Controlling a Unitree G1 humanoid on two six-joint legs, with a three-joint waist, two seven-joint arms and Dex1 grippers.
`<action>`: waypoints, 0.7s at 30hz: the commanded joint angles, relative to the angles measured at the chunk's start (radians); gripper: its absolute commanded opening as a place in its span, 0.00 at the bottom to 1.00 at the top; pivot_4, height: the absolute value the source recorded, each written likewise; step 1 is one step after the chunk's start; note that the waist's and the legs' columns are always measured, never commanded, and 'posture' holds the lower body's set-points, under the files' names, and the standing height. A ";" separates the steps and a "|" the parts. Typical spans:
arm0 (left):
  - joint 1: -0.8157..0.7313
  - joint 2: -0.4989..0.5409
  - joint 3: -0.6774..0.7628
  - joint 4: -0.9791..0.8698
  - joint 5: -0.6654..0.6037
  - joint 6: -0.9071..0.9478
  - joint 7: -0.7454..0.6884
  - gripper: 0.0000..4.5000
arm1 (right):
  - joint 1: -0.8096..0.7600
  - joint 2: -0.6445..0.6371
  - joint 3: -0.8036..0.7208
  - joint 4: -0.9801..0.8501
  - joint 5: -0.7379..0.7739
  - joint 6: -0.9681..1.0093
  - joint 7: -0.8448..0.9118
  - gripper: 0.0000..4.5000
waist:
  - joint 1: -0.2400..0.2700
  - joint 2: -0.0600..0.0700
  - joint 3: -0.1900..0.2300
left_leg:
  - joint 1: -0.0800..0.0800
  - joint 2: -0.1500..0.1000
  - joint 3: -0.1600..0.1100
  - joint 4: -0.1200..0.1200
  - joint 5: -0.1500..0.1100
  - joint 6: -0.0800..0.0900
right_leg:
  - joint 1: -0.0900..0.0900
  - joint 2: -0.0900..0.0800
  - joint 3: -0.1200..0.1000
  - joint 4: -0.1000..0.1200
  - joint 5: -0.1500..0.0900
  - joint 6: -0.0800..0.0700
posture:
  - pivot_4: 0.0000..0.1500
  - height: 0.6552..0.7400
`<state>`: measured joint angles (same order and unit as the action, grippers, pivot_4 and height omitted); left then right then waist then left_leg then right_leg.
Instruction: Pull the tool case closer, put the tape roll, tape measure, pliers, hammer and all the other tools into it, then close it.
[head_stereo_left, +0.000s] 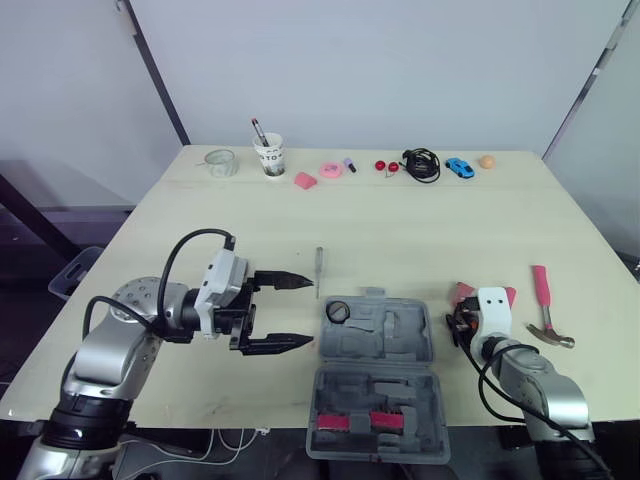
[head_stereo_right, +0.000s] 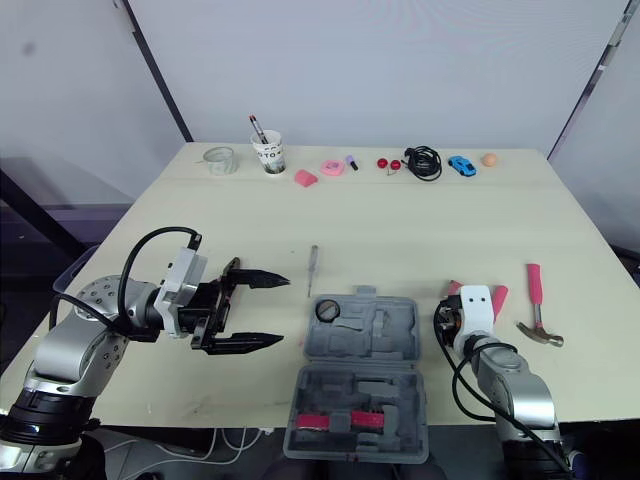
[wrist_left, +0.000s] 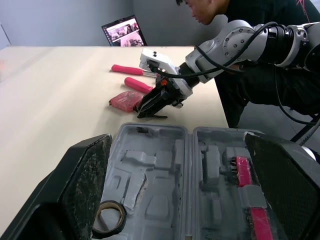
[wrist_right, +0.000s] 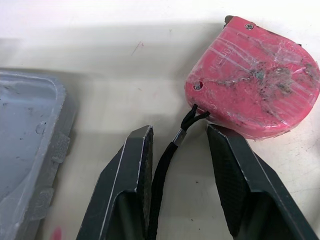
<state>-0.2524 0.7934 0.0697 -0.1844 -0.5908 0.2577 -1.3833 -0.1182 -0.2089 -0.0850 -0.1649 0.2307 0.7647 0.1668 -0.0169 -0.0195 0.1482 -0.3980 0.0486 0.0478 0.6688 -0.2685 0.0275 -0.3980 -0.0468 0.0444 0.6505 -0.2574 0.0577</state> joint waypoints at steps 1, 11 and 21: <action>-0.008 0.005 0.011 -0.016 -0.008 -0.008 -0.006 1.00 | -0.006 0.003 -0.014 -0.004 -0.002 -0.024 -0.004 0.28 | 0.000 0.000 0.000 | 0.000 0.000 0.000 0.000 0.000 0.000 | 0.000 0.000 0.000 0.000 0.000 0.000 | 1.00 1.00; -0.005 0.002 0.009 -0.011 -0.004 -0.013 -0.005 1.00 | -0.002 -0.003 -0.008 0.000 -0.007 -0.032 0.004 0.01 | 0.000 0.000 0.000 | 0.000 0.000 0.000 0.000 0.000 0.000 | 0.000 0.000 0.000 0.000 0.000 0.000 | 1.00 1.00; -0.023 -0.010 -0.002 -0.021 -0.015 -0.008 -0.009 1.00 | 0.038 -0.077 0.040 -0.048 -0.022 -0.034 0.078 0.01 | 0.002 0.000 0.000 | 0.000 0.000 0.000 0.000 0.000 0.000 | 0.000 0.000 0.000 0.000 0.000 0.000 | 1.00 1.00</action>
<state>-0.2598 0.7869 0.0672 -0.1843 -0.5902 0.2557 -1.3841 -0.0877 -0.2734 -0.0528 -0.1768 0.2083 0.7381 0.2264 -0.0147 -0.0195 0.1482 -0.3981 0.0485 0.0479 0.6688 -0.2685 0.0275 -0.3979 -0.0469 0.0442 0.6504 -0.2575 0.0576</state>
